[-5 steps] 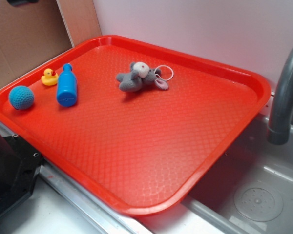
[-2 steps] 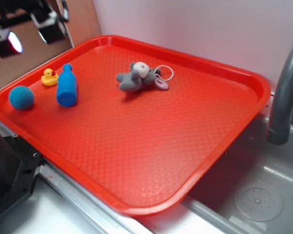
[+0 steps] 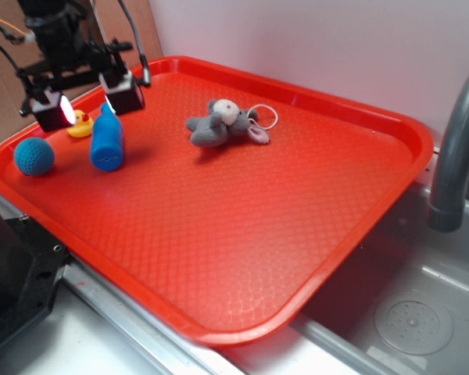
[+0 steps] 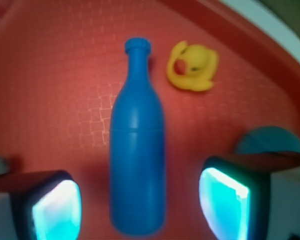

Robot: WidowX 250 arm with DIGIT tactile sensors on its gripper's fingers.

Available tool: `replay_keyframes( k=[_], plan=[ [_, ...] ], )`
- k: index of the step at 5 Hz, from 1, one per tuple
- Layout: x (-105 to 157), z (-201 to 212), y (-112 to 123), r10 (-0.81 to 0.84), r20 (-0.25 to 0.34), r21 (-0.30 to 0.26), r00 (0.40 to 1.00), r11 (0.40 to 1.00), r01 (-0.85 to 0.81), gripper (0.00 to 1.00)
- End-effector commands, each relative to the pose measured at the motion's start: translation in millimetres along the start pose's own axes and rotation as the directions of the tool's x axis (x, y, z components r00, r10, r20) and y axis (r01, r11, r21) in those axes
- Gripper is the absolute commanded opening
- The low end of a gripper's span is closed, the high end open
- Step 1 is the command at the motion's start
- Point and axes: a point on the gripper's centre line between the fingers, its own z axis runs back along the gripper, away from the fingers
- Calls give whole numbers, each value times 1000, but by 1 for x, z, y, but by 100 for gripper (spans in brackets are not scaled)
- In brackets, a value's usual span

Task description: Grab the blue bottle.

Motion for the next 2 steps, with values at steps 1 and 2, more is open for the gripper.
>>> replay_keyframes(
  k=[1, 2],
  plan=[
    [12, -21, 9, 1, -1, 10, 1000, 1000, -1, 100],
    [14, -31, 7, 12, 4, 23, 1000, 1000, -12, 0]
  ],
)
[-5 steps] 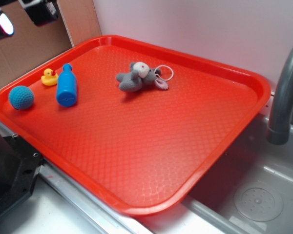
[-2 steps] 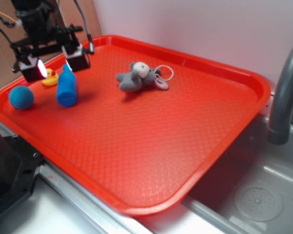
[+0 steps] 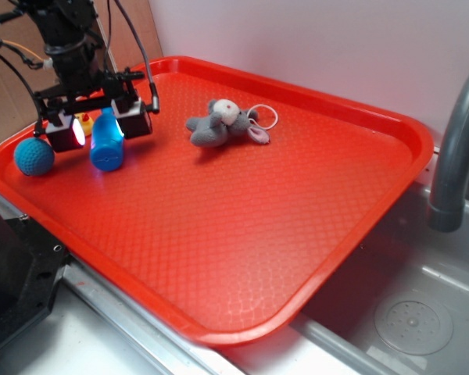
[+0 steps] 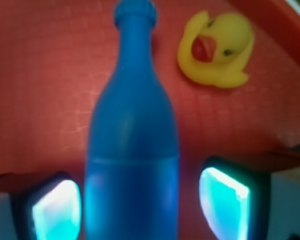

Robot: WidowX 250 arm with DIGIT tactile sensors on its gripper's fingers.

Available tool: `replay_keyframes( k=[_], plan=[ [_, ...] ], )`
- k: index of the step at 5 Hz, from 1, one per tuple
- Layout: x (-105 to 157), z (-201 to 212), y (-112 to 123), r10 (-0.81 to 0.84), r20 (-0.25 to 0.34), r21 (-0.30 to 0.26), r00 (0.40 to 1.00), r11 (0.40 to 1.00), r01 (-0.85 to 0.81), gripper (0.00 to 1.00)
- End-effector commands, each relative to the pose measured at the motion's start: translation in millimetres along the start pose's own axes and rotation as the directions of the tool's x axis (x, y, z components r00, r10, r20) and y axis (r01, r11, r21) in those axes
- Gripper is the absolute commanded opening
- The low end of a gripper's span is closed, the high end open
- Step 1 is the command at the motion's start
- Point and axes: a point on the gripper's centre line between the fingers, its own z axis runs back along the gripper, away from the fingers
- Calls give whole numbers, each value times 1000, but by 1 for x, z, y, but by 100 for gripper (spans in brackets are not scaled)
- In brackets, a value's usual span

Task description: Grab the blue bottle.

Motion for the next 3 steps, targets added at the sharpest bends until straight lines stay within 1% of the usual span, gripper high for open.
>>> replay_keyframes(
  k=[1, 2, 3],
  plan=[
    [7, -1, 4, 31, 24, -22, 999, 999, -31, 0],
    [6, 13, 6, 36, -9, -41, 999, 999, -36, 0],
    [-3, 57, -1, -103, 34, -89, 994, 990, 106, 0]
  ],
)
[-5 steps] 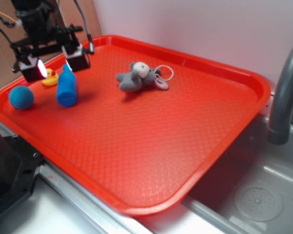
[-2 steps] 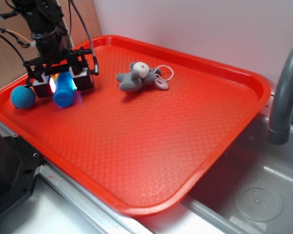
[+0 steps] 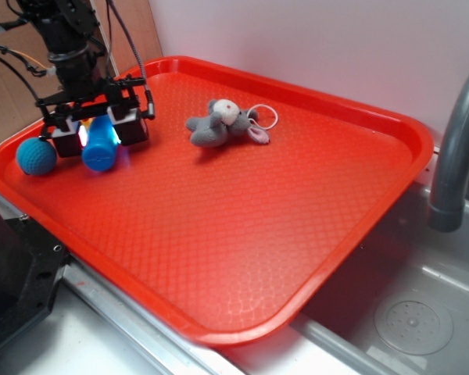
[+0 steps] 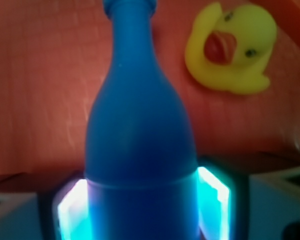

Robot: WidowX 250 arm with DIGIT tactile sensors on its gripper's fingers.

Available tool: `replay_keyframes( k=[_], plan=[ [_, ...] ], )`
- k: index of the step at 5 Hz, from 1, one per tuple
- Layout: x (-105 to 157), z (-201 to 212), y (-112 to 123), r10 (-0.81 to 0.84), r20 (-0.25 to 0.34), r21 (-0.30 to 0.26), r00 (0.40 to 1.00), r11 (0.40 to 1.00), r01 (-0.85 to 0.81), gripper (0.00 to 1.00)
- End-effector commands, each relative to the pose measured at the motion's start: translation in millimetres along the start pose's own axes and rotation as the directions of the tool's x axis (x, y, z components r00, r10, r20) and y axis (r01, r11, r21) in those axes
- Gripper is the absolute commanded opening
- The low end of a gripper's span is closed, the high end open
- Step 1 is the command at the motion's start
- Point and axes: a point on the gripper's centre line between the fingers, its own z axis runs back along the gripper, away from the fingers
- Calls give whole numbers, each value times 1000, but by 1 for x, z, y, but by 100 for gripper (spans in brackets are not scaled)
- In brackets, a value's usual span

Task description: Grab the blue bottle.

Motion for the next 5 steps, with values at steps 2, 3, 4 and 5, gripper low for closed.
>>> replay_keyframes(
  k=[2, 3, 4, 5],
  plan=[
    [-41, 108, -30, -541, -12, -77, 841, 839, 539, 0],
    [-70, 136, -42, -689, -14, -101, 725, 722, 684, 0],
    [-89, 157, -44, -745, 14, -133, 667, 660, 739, 0],
    [-100, 162, -44, -764, 28, -140, 644, 635, 759, 0]
  ],
)
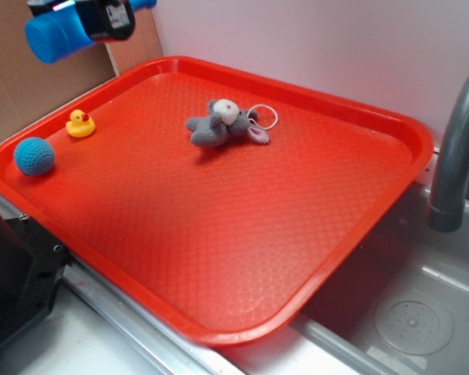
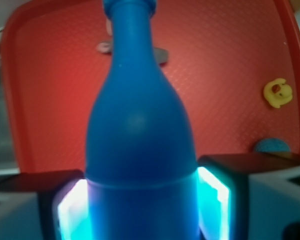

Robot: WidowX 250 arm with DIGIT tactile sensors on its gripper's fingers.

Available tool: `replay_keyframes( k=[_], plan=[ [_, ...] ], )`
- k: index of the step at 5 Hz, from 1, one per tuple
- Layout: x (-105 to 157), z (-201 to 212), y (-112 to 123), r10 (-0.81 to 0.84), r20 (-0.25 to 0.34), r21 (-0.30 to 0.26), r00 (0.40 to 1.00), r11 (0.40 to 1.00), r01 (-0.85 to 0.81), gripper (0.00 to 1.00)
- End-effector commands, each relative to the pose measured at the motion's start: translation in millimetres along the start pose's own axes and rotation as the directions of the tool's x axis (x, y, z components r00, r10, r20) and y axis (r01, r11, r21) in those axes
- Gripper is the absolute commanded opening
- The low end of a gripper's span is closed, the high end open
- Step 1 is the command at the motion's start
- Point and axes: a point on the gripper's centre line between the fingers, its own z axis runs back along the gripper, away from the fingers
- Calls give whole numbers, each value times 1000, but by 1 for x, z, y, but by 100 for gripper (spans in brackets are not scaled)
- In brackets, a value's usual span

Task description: Grab the blue bottle.

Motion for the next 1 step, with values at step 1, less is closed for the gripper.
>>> replay_keyframes(
  k=[1],
  plan=[
    [-7, 17, 7, -5, 54, -14, 999, 1000, 6, 0]
  ],
)
